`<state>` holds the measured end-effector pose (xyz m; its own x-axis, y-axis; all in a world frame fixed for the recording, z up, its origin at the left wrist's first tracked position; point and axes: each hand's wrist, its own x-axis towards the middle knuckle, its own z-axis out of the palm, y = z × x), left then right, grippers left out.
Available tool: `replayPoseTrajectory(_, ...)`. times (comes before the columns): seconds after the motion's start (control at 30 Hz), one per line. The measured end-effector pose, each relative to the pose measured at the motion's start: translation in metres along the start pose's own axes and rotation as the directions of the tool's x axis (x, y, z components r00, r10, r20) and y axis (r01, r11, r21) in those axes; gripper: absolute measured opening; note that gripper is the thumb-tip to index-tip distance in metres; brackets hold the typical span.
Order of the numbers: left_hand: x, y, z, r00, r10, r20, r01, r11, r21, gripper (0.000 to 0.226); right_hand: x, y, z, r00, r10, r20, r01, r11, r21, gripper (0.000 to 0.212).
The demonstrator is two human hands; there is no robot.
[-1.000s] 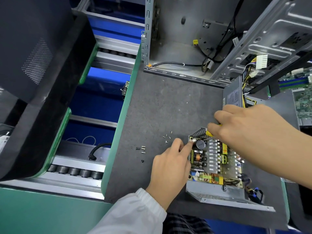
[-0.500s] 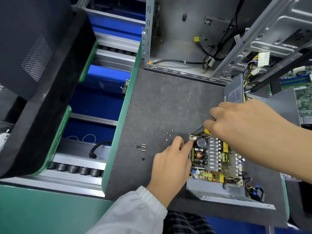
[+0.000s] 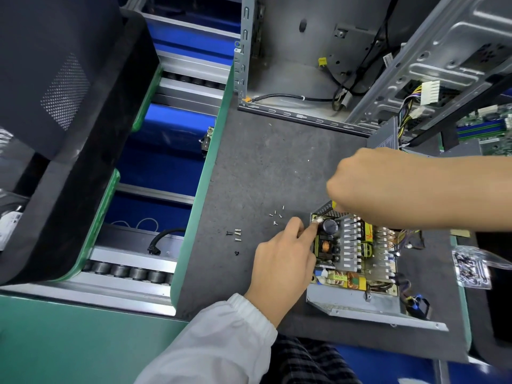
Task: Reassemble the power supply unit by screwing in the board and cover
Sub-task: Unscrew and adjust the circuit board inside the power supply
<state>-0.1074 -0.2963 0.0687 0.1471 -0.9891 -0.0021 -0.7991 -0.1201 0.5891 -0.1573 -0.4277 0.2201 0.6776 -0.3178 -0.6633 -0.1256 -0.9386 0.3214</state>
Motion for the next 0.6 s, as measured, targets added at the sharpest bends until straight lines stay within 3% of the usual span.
replayPoseTrajectory(0.13, 0.000, 0.000, 0.000, 1.000, -0.010, 0.012, 0.010, 1.000, -0.005, 0.044, 0.005, 0.003, 0.003, 0.993, 0.103, 0.059, -0.115, 0.965, 0.235, 0.041)
replayPoseTrajectory(0.27, 0.000, 0.001, 0.000, 1.000, -0.007, 0.026, 0.007, 1.000, -0.004, 0.043, 0.005, 0.008, 0.004, 0.925, 0.248, 0.288, -0.364, 0.796, 0.483, 0.036)
replayPoseTrajectory(0.3, -0.001, 0.001, 0.000, 1.000, -0.007, 0.028, 0.007, 1.000, 0.000, 0.043, 0.007, 0.010, 0.005, 0.895, 0.245, 0.373, -0.429, 0.704, 0.566, 0.035)
replayPoseTrajectory(0.37, 0.000, 0.002, -0.001, 1.000, -0.015, 0.026, 0.015, 1.000, -0.004, 0.042, 0.012, 0.014, 0.006, 0.809, 0.154, 0.568, -0.577, 0.392, 0.716, 0.034)
replayPoseTrajectory(0.43, 0.001, 0.002, 0.000, 0.999, -0.027, 0.034, 0.027, 0.999, -0.023, 0.042, 0.013, 0.019, 0.007, 0.694, 0.019, 0.720, -0.720, 0.026, 0.694, 0.035)
replayPoseTrajectory(0.5, 0.001, 0.001, 0.000, 0.998, -0.040, 0.045, 0.041, 0.998, -0.036, 0.043, 0.011, 0.021, 0.008, 0.611, -0.095, 0.786, -0.785, -0.199, 0.587, 0.040)
replayPoseTrajectory(0.57, 0.001, 0.002, -0.001, 0.997, -0.044, 0.070, 0.046, 0.998, -0.040, 0.042, 0.009, 0.023, 0.006, 0.619, -0.119, 0.777, -0.783, -0.173, 0.597, 0.041)
replayPoseTrajectory(0.6, 0.000, 0.003, -0.002, 0.996, -0.041, 0.074, 0.043, 0.998, -0.038, 0.041, 0.008, 0.024, 0.006, 0.662, -0.076, 0.746, -0.750, -0.061, 0.659, 0.041)
